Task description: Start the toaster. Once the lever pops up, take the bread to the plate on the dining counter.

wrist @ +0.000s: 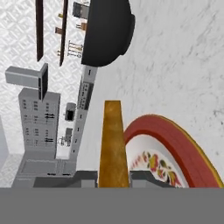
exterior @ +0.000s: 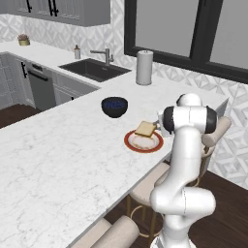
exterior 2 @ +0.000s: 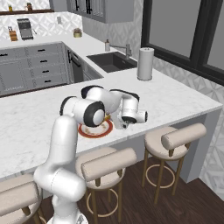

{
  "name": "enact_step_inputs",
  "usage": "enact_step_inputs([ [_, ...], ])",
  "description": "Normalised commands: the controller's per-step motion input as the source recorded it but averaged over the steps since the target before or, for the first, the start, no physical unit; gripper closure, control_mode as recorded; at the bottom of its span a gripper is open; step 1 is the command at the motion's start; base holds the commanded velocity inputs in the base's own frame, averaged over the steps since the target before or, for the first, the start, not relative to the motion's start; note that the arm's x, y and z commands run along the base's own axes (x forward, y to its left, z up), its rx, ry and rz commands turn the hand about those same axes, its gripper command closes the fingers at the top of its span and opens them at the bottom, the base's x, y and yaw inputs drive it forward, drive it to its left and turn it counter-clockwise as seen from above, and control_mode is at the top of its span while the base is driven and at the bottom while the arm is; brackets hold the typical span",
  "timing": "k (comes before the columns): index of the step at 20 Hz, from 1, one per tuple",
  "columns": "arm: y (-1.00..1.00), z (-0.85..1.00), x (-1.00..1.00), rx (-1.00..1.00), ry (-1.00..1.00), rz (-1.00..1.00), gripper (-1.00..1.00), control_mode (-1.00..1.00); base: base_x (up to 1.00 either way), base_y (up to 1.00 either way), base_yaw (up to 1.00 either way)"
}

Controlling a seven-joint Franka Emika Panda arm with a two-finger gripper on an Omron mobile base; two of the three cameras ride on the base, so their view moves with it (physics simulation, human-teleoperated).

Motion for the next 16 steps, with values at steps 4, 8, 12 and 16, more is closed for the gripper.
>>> enact_step_inputs([
  [4, -0.18, -0.06, -0.34, 0.07, -0.02, -0.02, -1.0, -1.0, 0.0, 0.0, 0.0],
  [8, -0.13, 0.0, -0.39, 0.09, -0.02, 0.0, -1.0, -1.0, 0.0, 0.0, 0.0],
  [12, 0.0, 0.0, -0.2, 0.05, 0.0, -0.01, -1.0, -1.0, 0.0, 0.0, 0.0],
  [16, 0.0, 0.0, -0.38, 0.01, 0.02, -0.06, -1.0, -1.0, 0.0, 0.0, 0.0],
])
